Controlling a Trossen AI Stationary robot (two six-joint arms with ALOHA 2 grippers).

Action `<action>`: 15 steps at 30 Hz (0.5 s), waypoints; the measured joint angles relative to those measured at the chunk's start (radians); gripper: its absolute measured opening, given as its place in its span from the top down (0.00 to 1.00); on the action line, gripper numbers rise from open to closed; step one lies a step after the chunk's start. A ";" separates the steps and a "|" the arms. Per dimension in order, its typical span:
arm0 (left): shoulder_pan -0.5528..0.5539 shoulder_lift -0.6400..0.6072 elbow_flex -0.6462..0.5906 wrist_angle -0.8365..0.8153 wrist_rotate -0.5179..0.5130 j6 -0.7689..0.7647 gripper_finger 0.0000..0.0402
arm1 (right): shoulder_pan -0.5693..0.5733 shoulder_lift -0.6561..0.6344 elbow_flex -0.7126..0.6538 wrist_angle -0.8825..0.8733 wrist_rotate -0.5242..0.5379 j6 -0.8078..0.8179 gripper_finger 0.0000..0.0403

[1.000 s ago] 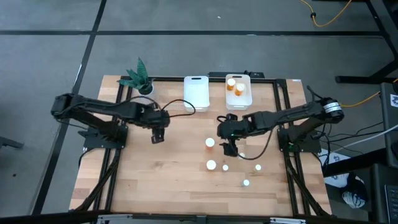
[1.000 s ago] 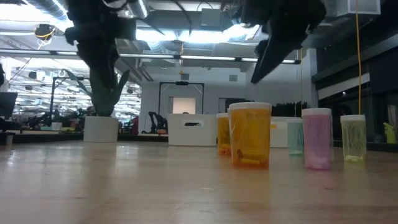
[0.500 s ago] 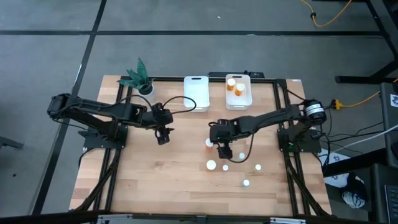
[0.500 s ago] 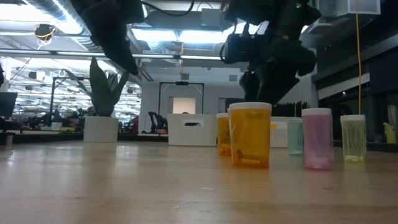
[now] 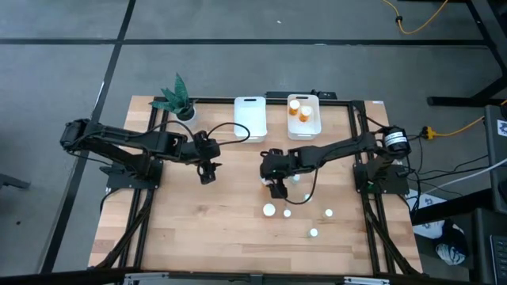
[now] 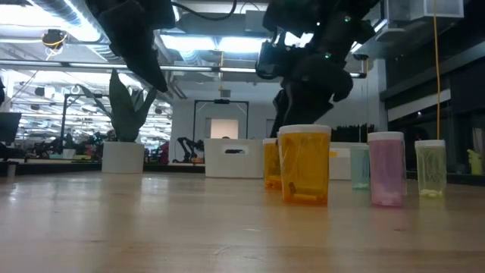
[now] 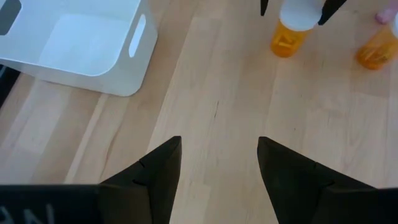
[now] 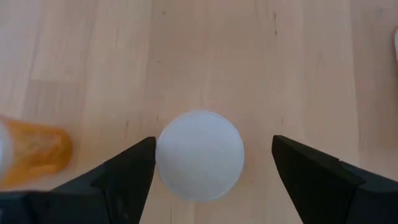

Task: Pick and place medicine bottles into bin by pill shape (circle, oval)
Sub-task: Put the big orange capsule bottle into the right white bin

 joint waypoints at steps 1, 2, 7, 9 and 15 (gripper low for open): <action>0.000 0.000 0.000 0.000 0.000 0.000 0.50 | -0.002 0.006 0.000 0.000 -0.013 0.000 0.20; 0.000 0.000 0.000 -0.001 0.000 0.001 0.50 | -0.003 0.012 0.000 -0.004 -0.019 0.001 0.20; 0.000 0.000 0.000 0.000 0.000 0.026 0.50 | -0.002 0.025 0.000 0.014 -0.023 0.001 0.20; 0.000 0.000 0.000 0.000 0.000 0.026 0.50 | -0.002 0.025 0.000 0.032 -0.023 0.001 0.20; 0.000 0.000 0.000 0.001 -0.001 0.026 0.50 | -0.002 0.025 0.000 0.012 -0.023 0.005 0.23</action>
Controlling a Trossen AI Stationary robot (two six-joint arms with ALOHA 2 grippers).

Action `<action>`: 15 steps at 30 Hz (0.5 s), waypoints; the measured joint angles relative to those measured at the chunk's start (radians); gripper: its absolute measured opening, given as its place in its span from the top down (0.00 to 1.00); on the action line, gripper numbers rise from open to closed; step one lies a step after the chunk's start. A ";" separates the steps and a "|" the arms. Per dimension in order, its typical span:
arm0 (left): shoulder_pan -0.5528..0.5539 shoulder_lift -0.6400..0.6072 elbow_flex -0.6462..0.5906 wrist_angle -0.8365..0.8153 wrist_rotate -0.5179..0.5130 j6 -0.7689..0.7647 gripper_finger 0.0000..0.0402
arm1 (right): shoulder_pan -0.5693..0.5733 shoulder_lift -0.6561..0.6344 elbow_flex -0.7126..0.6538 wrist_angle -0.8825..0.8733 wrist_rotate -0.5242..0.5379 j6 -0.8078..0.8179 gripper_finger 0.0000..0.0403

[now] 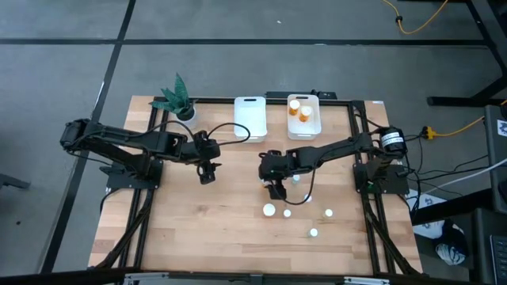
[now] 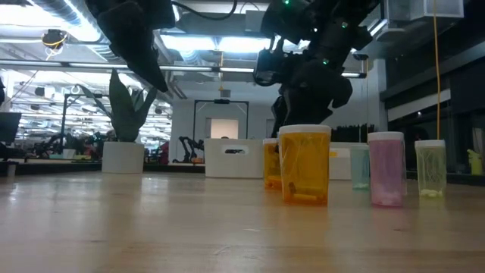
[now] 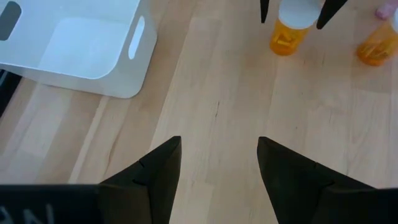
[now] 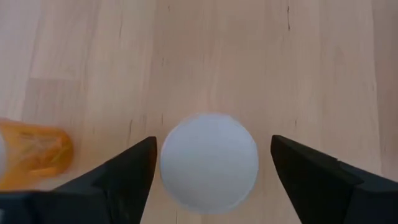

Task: Pick and place medicine bottles into bin by pill shape (circle, oval)
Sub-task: Put the big orange capsule bottle into the right white bin

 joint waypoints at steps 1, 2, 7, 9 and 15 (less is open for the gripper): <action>0.000 0.000 0.000 0.000 0.000 0.000 0.50 | 0.000 0.000 0.000 -0.002 0.000 0.001 0.24; 0.000 0.000 0.000 0.000 0.000 0.000 0.50 | 0.000 0.000 0.000 -0.001 0.000 0.001 0.26; 0.000 0.000 0.000 0.000 0.000 0.000 0.50 | 0.000 0.000 0.000 0.001 0.004 0.008 0.37; 0.000 0.000 0.000 0.000 0.000 0.000 0.50 | 0.000 0.000 0.000 0.001 0.014 0.038 0.42; 0.000 0.000 0.000 0.001 0.000 0.000 0.50 | -0.015 -0.003 0.042 -0.077 0.015 0.151 0.48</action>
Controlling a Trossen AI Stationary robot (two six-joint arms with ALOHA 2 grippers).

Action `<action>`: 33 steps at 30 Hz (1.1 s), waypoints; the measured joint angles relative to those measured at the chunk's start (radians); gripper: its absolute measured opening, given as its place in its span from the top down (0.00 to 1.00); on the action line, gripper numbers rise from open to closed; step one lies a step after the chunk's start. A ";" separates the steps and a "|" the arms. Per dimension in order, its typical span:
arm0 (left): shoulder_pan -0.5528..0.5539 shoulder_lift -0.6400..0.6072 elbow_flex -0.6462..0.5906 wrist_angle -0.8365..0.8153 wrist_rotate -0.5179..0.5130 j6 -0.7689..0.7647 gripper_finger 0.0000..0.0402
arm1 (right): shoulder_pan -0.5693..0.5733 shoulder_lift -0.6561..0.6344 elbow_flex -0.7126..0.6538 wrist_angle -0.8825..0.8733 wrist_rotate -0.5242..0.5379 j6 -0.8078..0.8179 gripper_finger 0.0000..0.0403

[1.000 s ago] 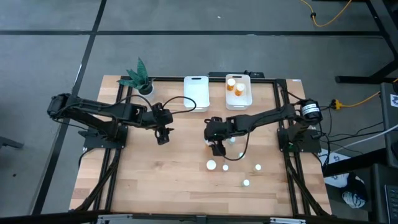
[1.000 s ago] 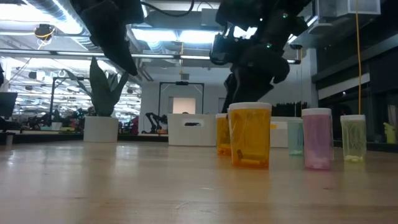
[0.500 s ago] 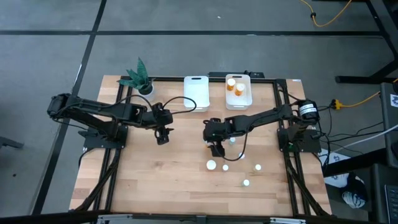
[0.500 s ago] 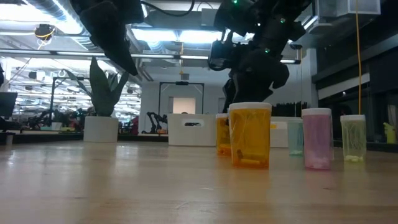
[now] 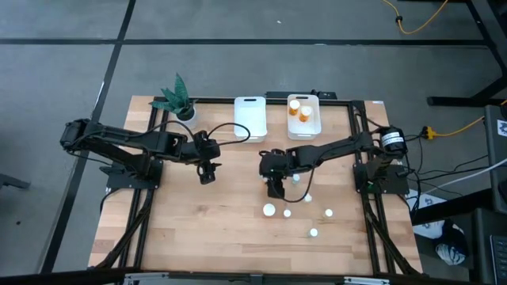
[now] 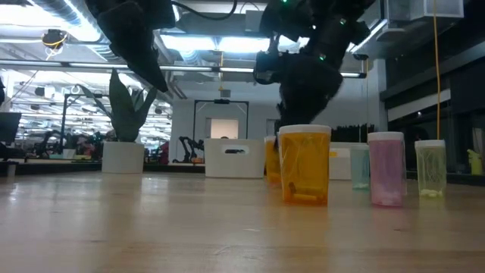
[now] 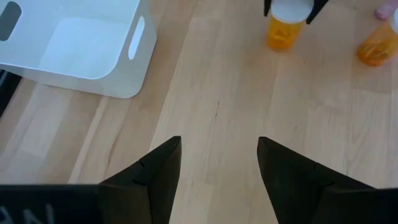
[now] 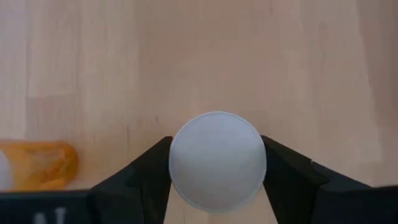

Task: Pick and place medicine bottles into bin by pill shape (circle, oval)
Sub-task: Put the big orange capsule bottle into the right white bin

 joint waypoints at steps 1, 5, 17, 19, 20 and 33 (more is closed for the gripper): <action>0.000 0.000 0.000 0.000 0.000 0.000 0.50 | -0.006 0.000 0.020 -0.023 0.001 0.003 0.48; 0.000 0.000 0.000 0.000 0.000 0.000 0.50 | -0.030 -0.007 0.112 -0.155 0.066 -0.021 0.48; 0.001 0.001 0.000 0.009 -0.015 0.000 0.50 | -0.154 -0.200 0.258 -0.541 0.292 -0.069 0.47; 0.001 0.001 0.000 0.008 -0.030 0.000 0.50 | -0.193 -0.240 0.258 -0.562 0.295 -0.069 0.46; 0.001 0.001 0.000 0.009 -0.035 0.000 0.50 | -0.213 -0.261 0.258 -0.564 0.295 -0.073 0.46; 0.001 0.000 0.000 0.008 -0.048 -0.002 0.50 | -0.523 -0.316 0.089 -0.384 0.179 -0.204 0.46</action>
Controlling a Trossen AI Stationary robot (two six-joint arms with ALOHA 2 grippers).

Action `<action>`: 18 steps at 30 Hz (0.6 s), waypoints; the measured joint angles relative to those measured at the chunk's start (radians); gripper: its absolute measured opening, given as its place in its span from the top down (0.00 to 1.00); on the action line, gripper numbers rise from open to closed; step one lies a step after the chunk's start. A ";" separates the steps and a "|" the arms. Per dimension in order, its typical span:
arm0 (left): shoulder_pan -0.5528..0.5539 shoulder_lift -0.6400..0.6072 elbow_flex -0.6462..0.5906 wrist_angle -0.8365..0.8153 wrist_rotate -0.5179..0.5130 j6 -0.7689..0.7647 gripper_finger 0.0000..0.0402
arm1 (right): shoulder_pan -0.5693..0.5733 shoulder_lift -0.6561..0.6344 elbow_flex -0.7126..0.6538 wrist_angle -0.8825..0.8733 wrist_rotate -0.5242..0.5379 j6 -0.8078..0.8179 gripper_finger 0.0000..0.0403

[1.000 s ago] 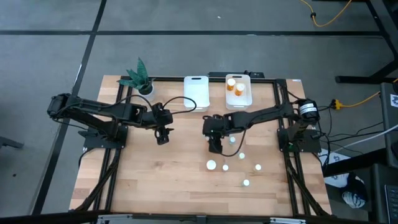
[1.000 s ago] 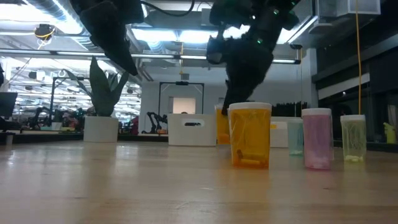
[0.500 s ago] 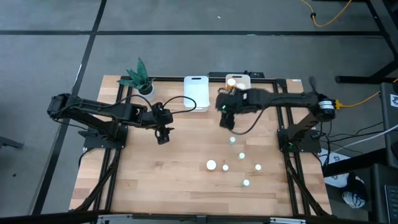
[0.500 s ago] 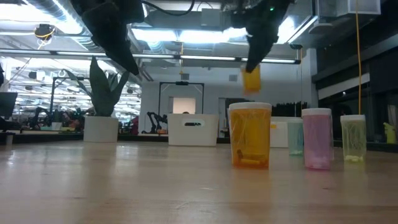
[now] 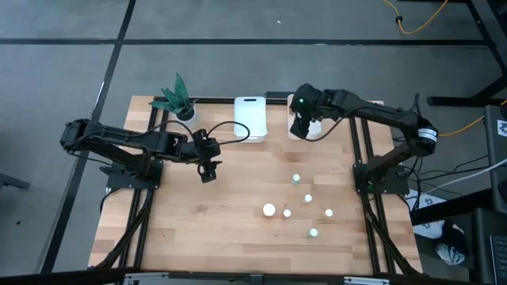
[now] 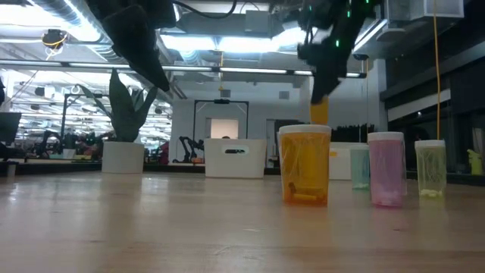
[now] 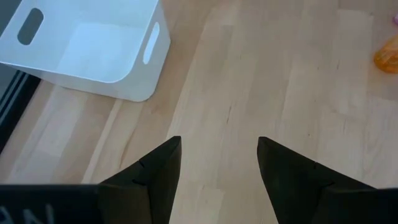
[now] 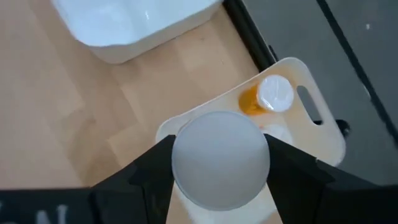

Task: Pick and place medicine bottles into bin by pill shape (circle, oval)
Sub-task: Put the big orange capsule bottle into the right white bin

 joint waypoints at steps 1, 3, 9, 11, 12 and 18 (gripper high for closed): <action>0.000 0.000 0.000 0.000 0.000 0.001 0.50 | -0.021 0.000 -0.031 0.042 -0.006 -0.002 0.46; 0.000 0.000 0.000 0.000 0.000 0.002 0.50 | -0.060 0.000 -0.087 0.128 -0.028 -0.006 0.46; 0.000 0.000 0.000 0.000 0.000 0.002 0.50 | -0.145 0.000 -0.206 0.265 -0.080 -0.029 0.46; 0.000 0.000 0.000 0.000 0.000 0.002 0.50 | -0.161 0.000 -0.242 0.291 -0.134 -0.022 0.46; 0.000 0.000 0.000 0.000 0.000 0.002 0.50 | -0.165 0.000 -0.260 0.312 -0.150 -0.019 0.46; 0.000 0.000 0.000 0.000 -0.003 0.002 0.50 | -0.167 0.000 -0.343 0.432 -0.161 -0.006 0.46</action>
